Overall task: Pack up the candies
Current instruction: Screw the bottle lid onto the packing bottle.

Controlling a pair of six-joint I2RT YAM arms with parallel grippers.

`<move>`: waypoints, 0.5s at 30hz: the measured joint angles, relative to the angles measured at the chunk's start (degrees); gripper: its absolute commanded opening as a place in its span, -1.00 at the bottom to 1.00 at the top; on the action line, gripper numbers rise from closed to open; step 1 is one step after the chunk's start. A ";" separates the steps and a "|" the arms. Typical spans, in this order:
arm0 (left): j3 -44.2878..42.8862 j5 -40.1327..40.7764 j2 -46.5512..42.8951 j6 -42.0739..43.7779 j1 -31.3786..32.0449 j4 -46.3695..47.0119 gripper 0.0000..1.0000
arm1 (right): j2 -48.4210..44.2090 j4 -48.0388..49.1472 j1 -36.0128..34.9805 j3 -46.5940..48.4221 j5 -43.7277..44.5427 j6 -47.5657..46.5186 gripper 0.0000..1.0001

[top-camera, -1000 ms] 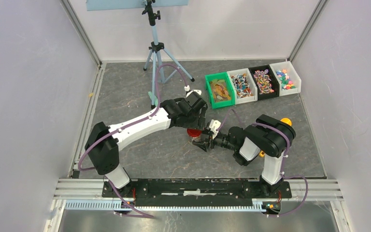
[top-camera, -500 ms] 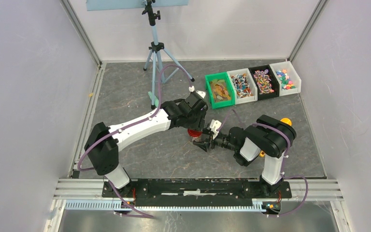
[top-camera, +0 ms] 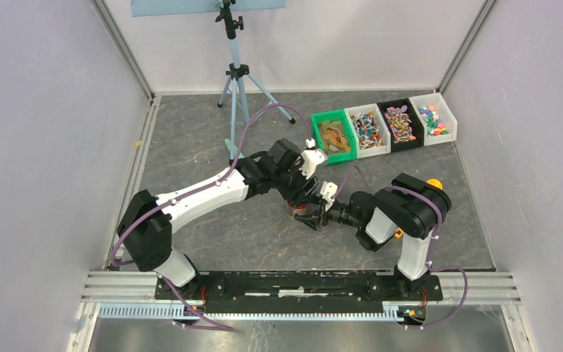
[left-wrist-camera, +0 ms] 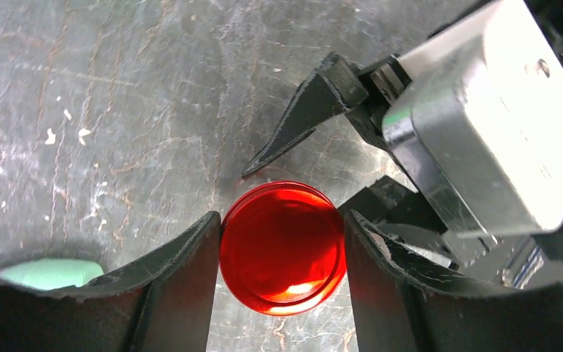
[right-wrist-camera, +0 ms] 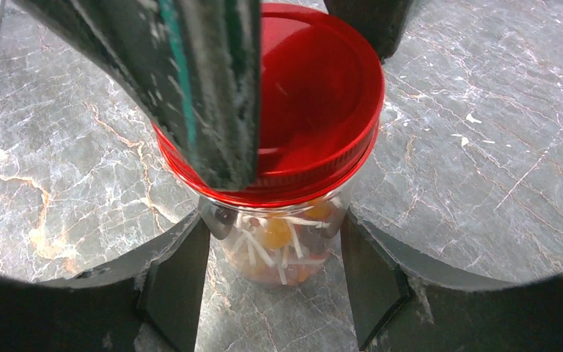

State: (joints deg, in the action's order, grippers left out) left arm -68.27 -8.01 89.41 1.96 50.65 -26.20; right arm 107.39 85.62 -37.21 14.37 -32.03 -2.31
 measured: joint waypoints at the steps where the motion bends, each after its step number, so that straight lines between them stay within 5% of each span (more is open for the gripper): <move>1: 0.00 -1.95 0.00 1.84 -0.59 -0.07 -0.04 | 0.00 0.00 0.07 0.00 -0.26 -0.07 0.00; 8: -0.46 -14.97 1.01 18.27 -3.54 -1.49 0.09 | -0.11 0.00 0.37 -0.15 -1.42 -0.44 -0.03; 15: -0.79 -20.74 1.40 27.15 -4.98 -2.82 0.44 | -0.11 0.00 0.44 -0.15 -1.81 -0.83 -0.04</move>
State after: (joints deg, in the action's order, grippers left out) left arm -69.06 -28.75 90.80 29.10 45.67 -29.02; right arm 107.28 85.62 -36.77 14.22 -33.85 -3.14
